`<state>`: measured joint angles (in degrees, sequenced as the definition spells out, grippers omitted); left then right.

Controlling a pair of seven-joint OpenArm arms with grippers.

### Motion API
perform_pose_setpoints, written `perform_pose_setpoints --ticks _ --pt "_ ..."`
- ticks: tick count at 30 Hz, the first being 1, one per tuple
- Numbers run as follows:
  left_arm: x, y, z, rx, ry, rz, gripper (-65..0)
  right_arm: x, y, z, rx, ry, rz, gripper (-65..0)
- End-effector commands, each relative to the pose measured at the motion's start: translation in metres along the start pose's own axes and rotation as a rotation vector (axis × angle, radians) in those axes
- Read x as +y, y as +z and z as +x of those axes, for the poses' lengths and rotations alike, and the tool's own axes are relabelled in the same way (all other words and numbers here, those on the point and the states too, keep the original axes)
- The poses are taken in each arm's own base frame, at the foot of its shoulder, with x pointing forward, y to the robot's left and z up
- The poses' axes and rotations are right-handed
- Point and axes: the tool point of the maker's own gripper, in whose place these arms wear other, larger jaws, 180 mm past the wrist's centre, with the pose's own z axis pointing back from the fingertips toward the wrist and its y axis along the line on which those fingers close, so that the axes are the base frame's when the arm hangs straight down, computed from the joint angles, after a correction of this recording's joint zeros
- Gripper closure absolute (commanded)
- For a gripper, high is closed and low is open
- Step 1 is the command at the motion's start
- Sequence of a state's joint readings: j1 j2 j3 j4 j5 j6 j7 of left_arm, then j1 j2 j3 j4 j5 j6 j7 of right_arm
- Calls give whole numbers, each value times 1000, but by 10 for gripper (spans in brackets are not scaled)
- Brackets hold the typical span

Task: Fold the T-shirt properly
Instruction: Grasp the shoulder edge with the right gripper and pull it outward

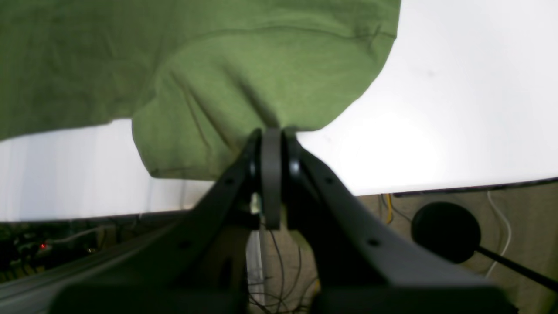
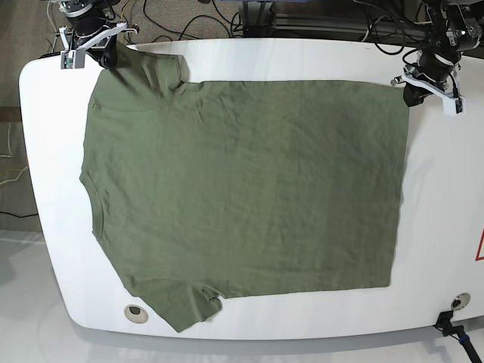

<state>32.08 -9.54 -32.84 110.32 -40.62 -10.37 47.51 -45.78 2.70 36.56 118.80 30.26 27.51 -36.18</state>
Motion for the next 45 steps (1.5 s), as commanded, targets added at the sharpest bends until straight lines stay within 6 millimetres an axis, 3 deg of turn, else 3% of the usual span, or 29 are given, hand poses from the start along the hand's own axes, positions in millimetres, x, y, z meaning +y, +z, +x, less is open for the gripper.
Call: perform_pose_setpoints --ticks 1,9,22,29,36,37,45 --pt "-5 6 11 -40 -26 -14 0 2 4 8 -22 25 25 0" --pt "-8 3 27 -81 -25 -21 0 5 -3 23 -38 86 52 0" --pt "-21 -8 109 -292 -79 -52 0 12 -38 100 -221 98 64 0" --pt "-14 -19 135 -337 -87 -27 0 15 -72 120 -244 64 97 0" --pt "-5 -46 145 -320 -74 11 0 40 -113 151 -255 100 160 0" --pt "1 -45 129 -279 -73 33 -5 36 -113 134 -212 80 142 -10" --pt "1 -45 129 -282 -73 33 -7 37 -113 134 -213 81 143 -9"
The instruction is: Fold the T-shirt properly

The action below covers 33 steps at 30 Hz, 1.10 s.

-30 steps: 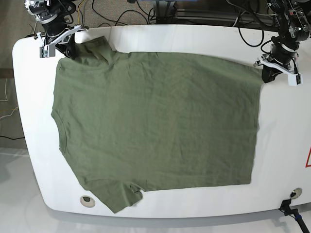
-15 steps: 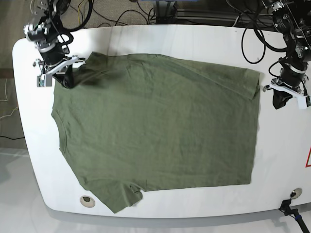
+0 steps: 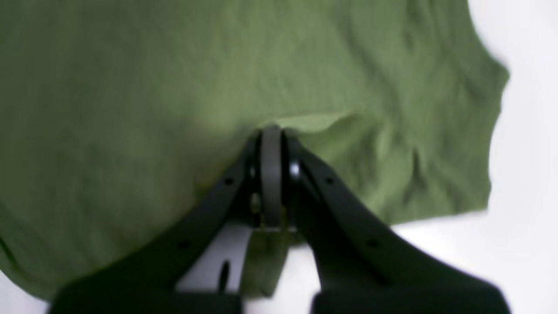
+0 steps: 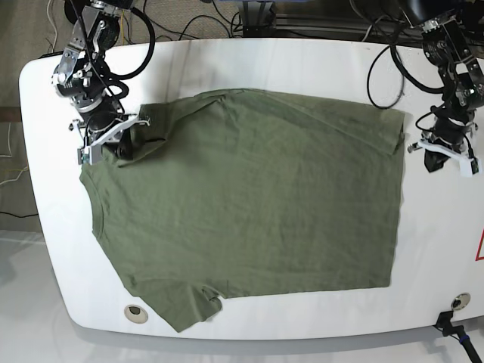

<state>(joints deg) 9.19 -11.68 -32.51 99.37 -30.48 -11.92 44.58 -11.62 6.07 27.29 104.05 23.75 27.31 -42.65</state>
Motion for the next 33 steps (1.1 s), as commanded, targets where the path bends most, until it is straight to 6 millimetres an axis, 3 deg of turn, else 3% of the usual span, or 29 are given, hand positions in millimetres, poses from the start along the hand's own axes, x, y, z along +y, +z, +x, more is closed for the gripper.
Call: perform_pose_setpoints --ticks 1,8,13,16,26,33 --pt "-1 3 15 -43 -17 -5 -7 0 3 11 -36 17 6 -9" --pt "-1 3 16 -42 -21 -8 -26 0 3 11 -36 17 6 -9" --pt "-2 3 17 -45 -24 -9 -253 1 3 11 -35 17 8 -13" --pt "-7 7 22 -59 -40 -18 -332 1 2 12 -37 18 8 -13" --pt "-16 4 -1 65 -120 -72 -336 1 2 12 -37 18 8 -13" --pt "-16 -16 -44 194 -153 -62 -339 1 2 12 -37 18 8 -13"
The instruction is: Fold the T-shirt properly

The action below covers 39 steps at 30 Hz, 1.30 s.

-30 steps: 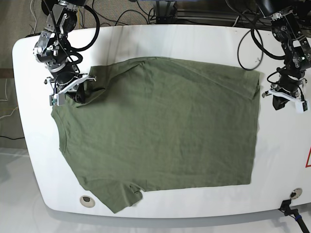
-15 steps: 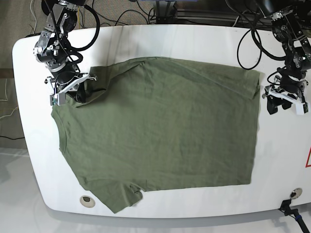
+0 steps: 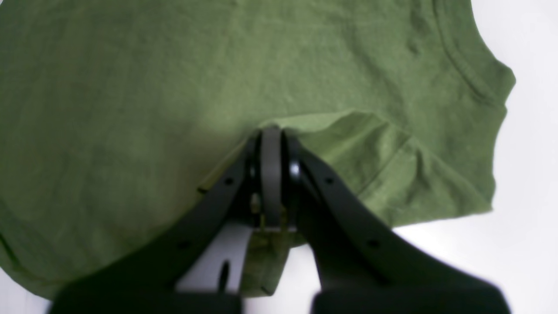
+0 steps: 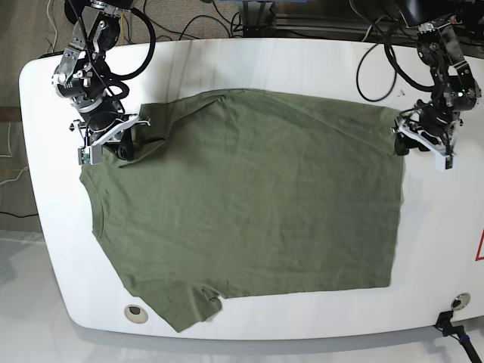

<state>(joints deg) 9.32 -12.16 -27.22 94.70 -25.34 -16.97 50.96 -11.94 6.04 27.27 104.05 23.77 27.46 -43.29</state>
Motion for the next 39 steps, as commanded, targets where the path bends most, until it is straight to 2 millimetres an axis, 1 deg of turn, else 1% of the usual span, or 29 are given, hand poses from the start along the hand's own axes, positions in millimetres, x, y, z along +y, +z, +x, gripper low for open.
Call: perform_pose_setpoints --ticks 1,2,5,7,8,10,14,19,26,30,33,37,39 --pt "-5 -2 16 -54 -23 -19 -339 0 2 16 -53 17 6 -13" --pt "-8 -4 14 -50 -25 -26 -339 0 2 16 -53 17 6 -13" --pt "-6 -9 4 -23 -9 -27 -339 0 2 16 -53 17 6 -13" --pt "-10 -15 -5 6 -8 -39 -339 0 2 16 -52 16 6 -13" --pt "-11 -16 -6 11 -10 -43 -339 0 2 16 -52 16 6 -13" --pt "-11 -15 -10 19 -10 -42 -339 0 2 16 -52 16 6 -13" --pt "-7 -11 -26 51 -7 -33 -339 0 2 16 -52 16 6 -13" --pt "-2 -3 -39 70 -14 -19 -339 0 2 15 -50 17 5 -13" --pt "0 -3 -43 80 -8 -17 -339 0 2 15 -50 17 5 -13" --pt "-4 -4 -45 85 -13 -25 -339 0 2 15 -50 17 5 -13" --pt "-21 -9 -52 101 -16 -62 -339 0 2 15 -50 17 5 -13" --pt "-32 -12 -56 106 -7 -85 -339 0 2 15 -50 17 5 -13" --pt "-34 -13 -55 104 -7 -87 -339 0 2 15 -50 17 5 -13"
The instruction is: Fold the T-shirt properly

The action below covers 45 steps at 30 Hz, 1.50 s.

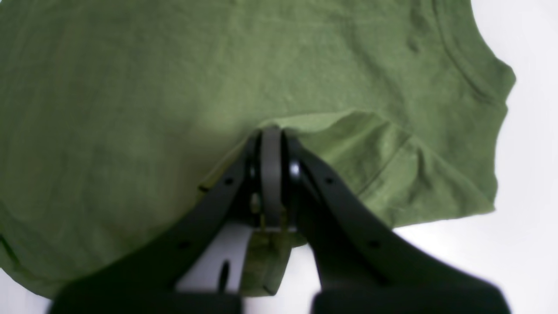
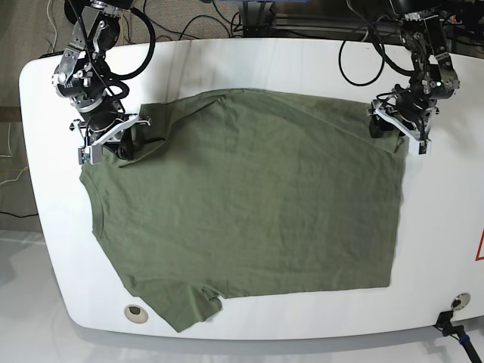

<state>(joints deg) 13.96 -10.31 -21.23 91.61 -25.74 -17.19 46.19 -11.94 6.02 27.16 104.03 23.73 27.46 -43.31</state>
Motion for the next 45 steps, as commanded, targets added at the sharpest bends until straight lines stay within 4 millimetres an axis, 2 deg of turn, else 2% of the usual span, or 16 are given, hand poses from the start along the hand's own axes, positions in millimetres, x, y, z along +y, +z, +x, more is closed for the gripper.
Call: perform_pose_setpoints --ticks 1,6,11,18,19,20,23,45 --pt "-1 1 -2 20 -8 -3 -339 -1 2 15 -51 17 2 -13" --pt "-1 1 2 12 -10 -1 -339 -1 2 14 -48 16 2 -13" --pt "-2 0 22 -67 -10 -5 -339 -1 2 14 -49 15 3 -13" --pt "-4 -1 31 -90 -9 -10 -333 -1 2 14 -49 15 3 -11" --pt "-4 -1 31 -91 -9 -10 -317 -1 2 14 -49 15 3 -11" --pt "-4 -1 32 -94 -8 -9 -262 -1 2 14 -48 16 2 -11" --pt "-3 -1 35 -101 -7 -8 -1 -1 2 14 -48 16 2 -10" --pt "-5 3 39 -113 -18 -9 0 -1 3 13 -46 13 3 0"
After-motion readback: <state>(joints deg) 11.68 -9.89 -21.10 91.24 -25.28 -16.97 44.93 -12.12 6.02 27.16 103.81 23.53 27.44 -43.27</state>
